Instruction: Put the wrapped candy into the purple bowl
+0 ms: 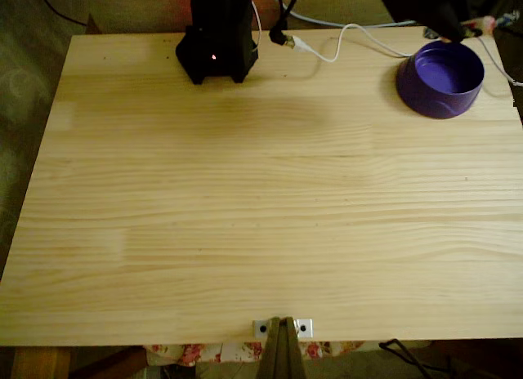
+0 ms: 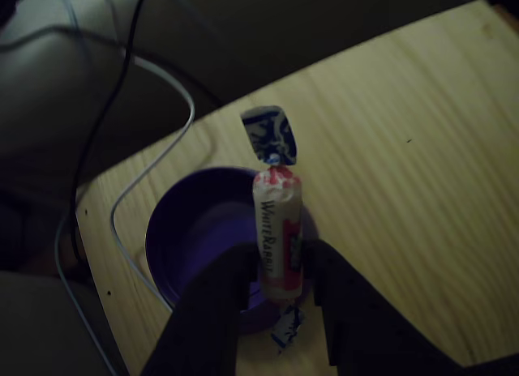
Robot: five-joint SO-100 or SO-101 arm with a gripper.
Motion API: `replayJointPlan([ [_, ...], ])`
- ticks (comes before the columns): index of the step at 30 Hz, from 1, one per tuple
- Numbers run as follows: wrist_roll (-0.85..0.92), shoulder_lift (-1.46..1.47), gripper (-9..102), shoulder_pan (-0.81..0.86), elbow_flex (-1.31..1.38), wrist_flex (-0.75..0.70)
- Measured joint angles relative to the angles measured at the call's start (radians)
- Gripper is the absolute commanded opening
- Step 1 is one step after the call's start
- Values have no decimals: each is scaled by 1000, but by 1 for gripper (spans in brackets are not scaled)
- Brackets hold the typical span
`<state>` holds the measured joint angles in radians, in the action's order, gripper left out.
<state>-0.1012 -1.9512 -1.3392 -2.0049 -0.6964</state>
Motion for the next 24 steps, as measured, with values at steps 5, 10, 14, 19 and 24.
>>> replayJointPlan([
  [5,21,140,1,-32,83,0],
  [10,49,239,1,-52,156,0],
  [14,57,290,1,-78,213,0],
  [19,57,341,7,-103,250,-34],
  [24,41,359,19,-107,275,-44],
])
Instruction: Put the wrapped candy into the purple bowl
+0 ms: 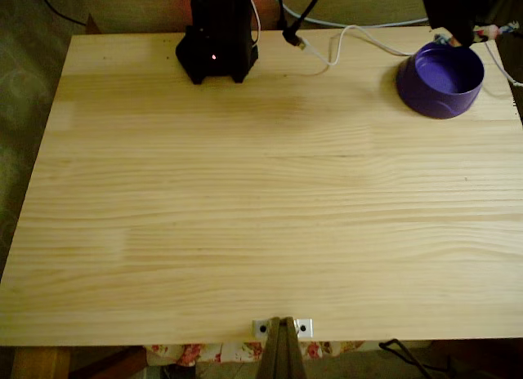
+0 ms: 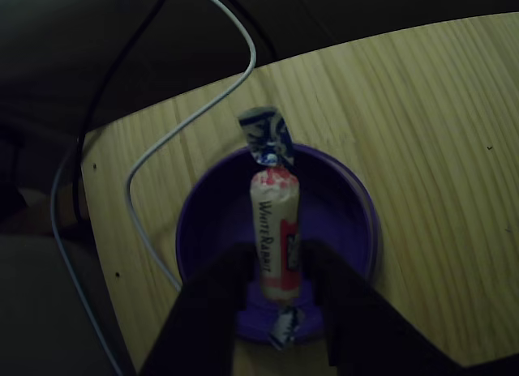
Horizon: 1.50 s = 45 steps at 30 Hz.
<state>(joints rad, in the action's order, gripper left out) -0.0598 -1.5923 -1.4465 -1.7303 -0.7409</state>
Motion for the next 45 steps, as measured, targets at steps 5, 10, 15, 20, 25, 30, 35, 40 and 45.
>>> replayJointPlan([
  [5,-23,2,23,0,25,-12],
  [10,-29,2,21,0,31,-12],
  [15,-40,-6,1,8,40,-34],
  [20,-40,-109,1,109,54,-103],
  [25,-12,-313,0,325,25,-155],
  [30,75,-586,0,643,-169,-155],
  [35,173,-905,0,963,-423,-155],
  [40,204,-1150,0,1227,-637,-152],
  [45,206,-1324,0,1408,-856,-117],
])
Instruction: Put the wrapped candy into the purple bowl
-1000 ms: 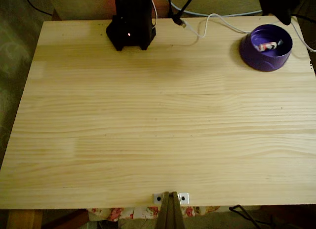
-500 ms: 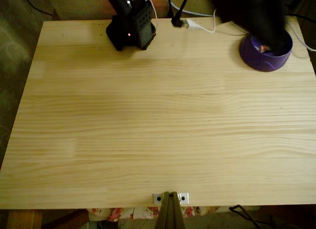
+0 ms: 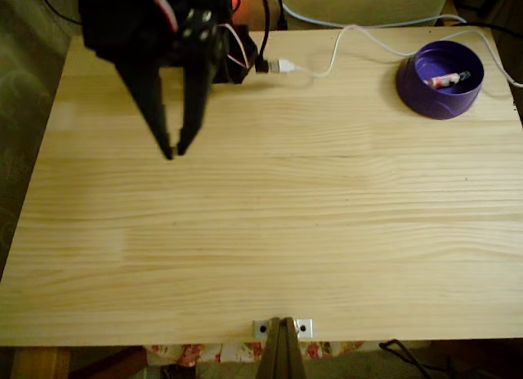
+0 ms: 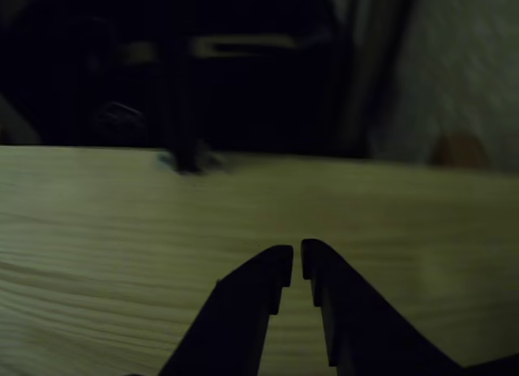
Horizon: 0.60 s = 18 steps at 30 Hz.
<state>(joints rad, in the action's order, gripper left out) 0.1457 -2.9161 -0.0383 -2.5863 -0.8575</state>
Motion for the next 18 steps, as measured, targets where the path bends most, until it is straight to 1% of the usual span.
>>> replayJointPlan([
  [3,0,-67,0,78,-123,9],
  [7,-41,-110,0,133,-244,3],
  [12,-130,-212,0,95,-353,-81],
  [18,-161,-229,1,100,-443,-84],
])
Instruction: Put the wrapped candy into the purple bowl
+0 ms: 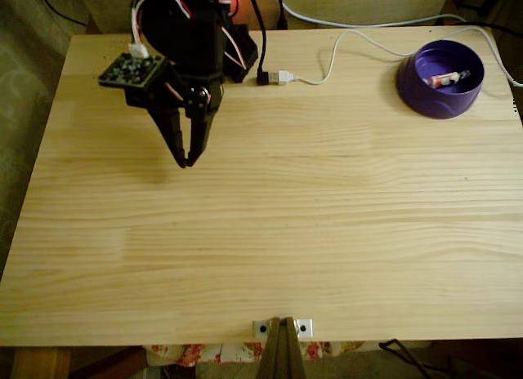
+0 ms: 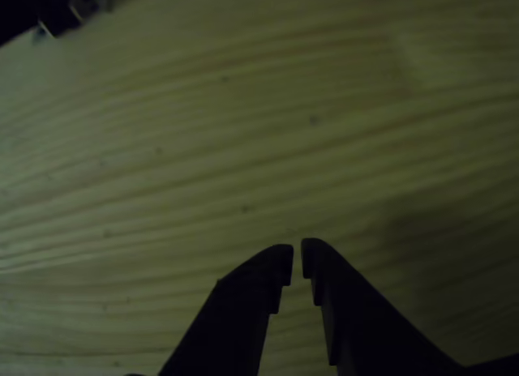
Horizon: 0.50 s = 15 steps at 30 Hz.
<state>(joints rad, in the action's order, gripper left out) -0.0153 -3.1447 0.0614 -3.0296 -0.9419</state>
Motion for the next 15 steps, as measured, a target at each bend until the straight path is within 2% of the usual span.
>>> replayJointPlan([
  [15,-12,-2,1,14,0,0],
])
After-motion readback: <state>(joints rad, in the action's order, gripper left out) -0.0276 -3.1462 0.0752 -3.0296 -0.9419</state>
